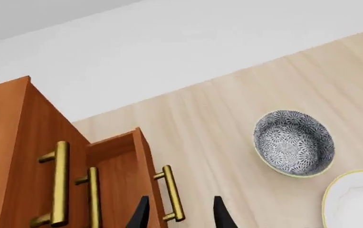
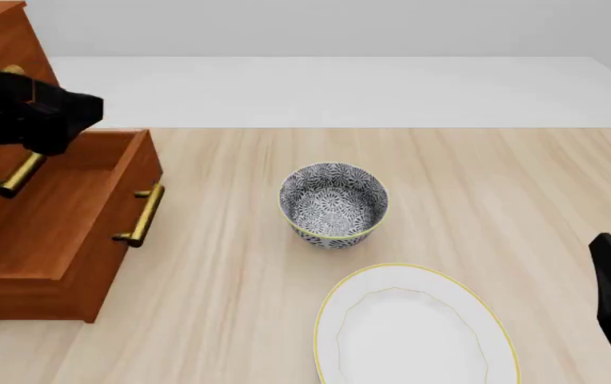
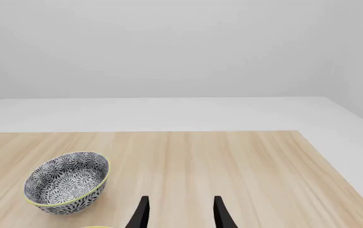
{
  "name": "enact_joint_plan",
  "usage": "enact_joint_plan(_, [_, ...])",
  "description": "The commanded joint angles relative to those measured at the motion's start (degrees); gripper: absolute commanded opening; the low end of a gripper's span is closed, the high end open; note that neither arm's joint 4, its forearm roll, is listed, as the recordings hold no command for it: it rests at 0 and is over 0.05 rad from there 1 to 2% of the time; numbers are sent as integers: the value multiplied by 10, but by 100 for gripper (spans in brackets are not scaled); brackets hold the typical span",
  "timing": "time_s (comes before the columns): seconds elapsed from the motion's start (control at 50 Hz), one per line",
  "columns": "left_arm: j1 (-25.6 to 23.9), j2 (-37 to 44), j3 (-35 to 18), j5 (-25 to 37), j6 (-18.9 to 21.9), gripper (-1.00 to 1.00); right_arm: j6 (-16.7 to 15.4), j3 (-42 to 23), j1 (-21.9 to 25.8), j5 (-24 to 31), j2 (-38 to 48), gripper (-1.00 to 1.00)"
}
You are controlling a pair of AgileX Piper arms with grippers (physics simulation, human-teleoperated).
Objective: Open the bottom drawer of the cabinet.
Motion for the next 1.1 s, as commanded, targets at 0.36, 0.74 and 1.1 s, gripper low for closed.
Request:
enact_joint_plan(0.36, [72, 65, 41, -25, -88, 100, 0, 0, 0, 0, 0, 100])
enact_joint_plan(0.74, [106, 118, 101, -103, -134, 100, 0, 0, 0, 0, 0, 100])
enact_joint_plan(1.1, [121, 156, 141, -155, -146, 100, 0, 0, 0, 0, 0, 100])
